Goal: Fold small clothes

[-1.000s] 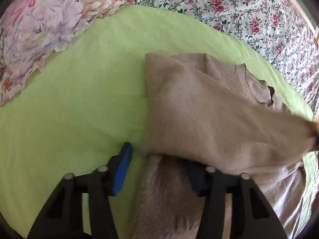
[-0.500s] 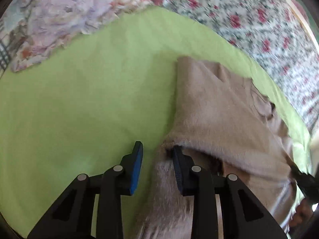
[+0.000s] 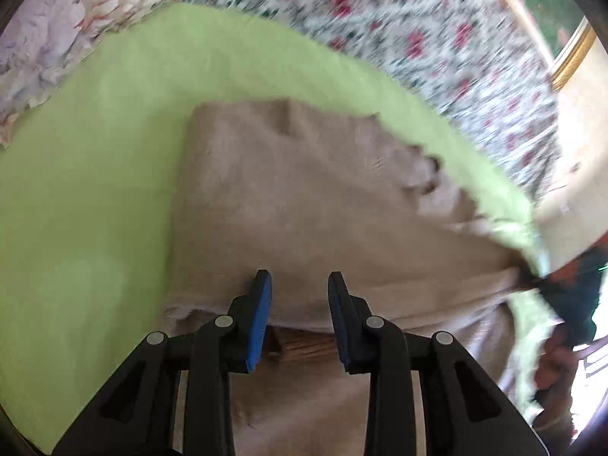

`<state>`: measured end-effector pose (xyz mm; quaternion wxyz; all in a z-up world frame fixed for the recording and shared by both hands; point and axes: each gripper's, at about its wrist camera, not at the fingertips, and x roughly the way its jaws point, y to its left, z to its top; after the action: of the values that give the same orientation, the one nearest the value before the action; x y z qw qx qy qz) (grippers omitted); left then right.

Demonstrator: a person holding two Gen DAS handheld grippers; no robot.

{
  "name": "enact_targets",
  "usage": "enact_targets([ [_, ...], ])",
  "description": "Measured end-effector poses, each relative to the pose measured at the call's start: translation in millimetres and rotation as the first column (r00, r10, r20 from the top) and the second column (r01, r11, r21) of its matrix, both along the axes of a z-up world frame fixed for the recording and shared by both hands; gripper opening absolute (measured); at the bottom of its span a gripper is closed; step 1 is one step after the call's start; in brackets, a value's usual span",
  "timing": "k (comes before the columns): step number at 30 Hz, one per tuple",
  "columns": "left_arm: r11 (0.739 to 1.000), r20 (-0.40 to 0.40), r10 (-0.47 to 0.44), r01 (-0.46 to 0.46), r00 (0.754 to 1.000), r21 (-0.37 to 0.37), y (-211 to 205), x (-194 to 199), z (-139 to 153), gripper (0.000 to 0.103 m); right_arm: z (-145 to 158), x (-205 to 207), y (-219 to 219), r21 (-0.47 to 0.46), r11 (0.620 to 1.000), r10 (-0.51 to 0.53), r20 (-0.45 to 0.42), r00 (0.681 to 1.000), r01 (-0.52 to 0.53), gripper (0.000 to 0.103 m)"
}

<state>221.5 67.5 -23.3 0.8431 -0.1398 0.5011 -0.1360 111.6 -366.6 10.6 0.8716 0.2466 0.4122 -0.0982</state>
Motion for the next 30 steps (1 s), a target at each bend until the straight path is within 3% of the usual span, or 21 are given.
enact_targets([
  [5,1.000,-0.013,0.014,-0.013,1.000,0.012,2,-6,-6,0.030,-48,2,-13,0.020,1.000,-0.020,-0.211,0.977,0.025,0.007],
  [8,0.999,0.004,0.014,-0.014,1.000,0.033,3,-23,5,0.034,-43,-16,-14,0.035,0.998,-0.044,-0.175,0.984,0.051,0.007],
  [13,0.999,0.025,-0.009,0.007,1.000,0.051,16,-87,24,0.040,-7,-62,-7,0.046,0.997,-0.057,-0.081,0.995,0.060,0.008],
  [17,0.998,0.031,-0.043,0.041,0.999,0.057,19,-142,33,0.059,18,-104,9,0.054,0.998,-0.038,-0.013,0.999,0.039,0.008],
  [22,0.995,0.024,-0.077,0.075,0.997,0.070,28,-204,37,0.062,19,-145,30,0.081,0.997,0.005,-0.005,1.000,-0.005,0.008],
  [23,0.994,0.016,-0.080,0.079,0.997,0.070,30,-215,36,0.063,17,-152,34,0.082,0.997,0.008,-0.008,1.000,-0.008,0.010],
  [25,0.994,-0.003,-0.077,0.077,0.997,0.075,36,-235,33,0.070,13,-171,42,0.084,0.996,0.009,-0.022,1.000,-0.007,0.028],
  [26,0.995,-0.009,-0.072,0.072,0.997,0.074,39,-242,32,0.072,10,-182,46,0.090,0.996,0.011,-0.031,0.999,-0.009,0.046],
  [27,0.995,-0.019,-0.065,0.066,0.998,0.073,43,-249,30,0.072,10,-188,51,0.095,0.995,0.015,-0.034,0.999,-0.012,0.055],
  [30,0.997,-0.082,-0.062,0.066,0.995,0.049,53,-271,17,0.073,9,-216,67,0.114,0.993,0.037,-0.053,0.998,-0.031,0.055],
])
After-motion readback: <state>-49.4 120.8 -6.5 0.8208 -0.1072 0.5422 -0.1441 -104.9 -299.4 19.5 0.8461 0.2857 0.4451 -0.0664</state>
